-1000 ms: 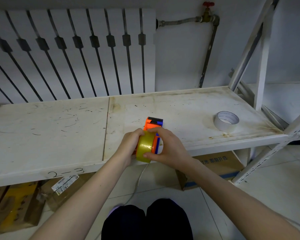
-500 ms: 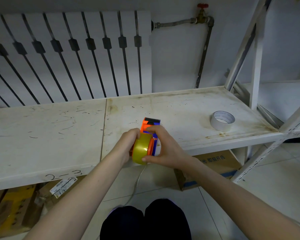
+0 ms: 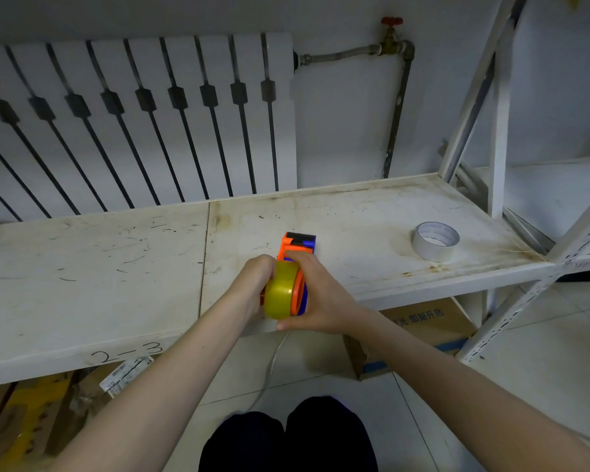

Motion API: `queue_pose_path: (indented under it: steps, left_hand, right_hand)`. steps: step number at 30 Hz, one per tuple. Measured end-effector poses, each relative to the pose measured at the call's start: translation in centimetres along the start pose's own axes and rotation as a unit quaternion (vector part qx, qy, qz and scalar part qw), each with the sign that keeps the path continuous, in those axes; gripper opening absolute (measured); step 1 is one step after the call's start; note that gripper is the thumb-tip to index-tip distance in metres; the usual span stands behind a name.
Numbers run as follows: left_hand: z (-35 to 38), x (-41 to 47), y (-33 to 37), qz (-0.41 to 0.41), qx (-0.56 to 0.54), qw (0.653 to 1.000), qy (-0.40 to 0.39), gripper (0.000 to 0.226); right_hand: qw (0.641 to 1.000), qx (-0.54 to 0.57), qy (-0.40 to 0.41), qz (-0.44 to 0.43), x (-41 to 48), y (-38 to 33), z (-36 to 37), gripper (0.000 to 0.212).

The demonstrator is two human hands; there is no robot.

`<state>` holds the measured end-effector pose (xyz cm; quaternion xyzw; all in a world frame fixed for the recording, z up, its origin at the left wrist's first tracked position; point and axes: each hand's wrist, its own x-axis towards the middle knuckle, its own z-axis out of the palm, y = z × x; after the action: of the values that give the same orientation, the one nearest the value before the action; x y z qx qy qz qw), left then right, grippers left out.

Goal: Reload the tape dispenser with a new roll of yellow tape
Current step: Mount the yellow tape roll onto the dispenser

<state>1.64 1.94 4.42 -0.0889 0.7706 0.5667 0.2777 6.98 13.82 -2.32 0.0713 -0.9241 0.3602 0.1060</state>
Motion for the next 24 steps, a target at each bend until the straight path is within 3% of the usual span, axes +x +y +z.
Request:
queue_pose_path:
  steps: [4,8,12,17,24]
  left_hand:
    - [0.3,-0.2,-0.2,0.006,-0.001,1.000,-0.013,0.015]
    - [0.3,-0.8,-0.2,0.005,-0.050,0.998,-0.033,0.012]
    - [0.3,-1.0,-0.3,0.002,-0.074,0.997,-0.023,0.017]
    - [0.2,-0.2,-1.2,0.012,-0.045,0.999,-0.010,0.014]
    - [0.3,-1.1,-0.1,-0.008,-0.089,0.994,-0.070,0.020]
  right_hand:
    - [0.997,0.047,-0.011,0.053,0.2,-0.1,-0.4,0.085]
    - [0.998,-0.064,0.008,-0.022,0.3,-0.2,0.0,0.087]
    - [0.992,-0.106,0.021,-0.070,0.2,0.1,0.2,0.087]
    - [0.996,-0.078,0.021,-0.047,0.3,0.6,0.2,0.094]
    - [0.993,-0.101,0.014,-0.063,0.0,0.7,0.5,0.101]
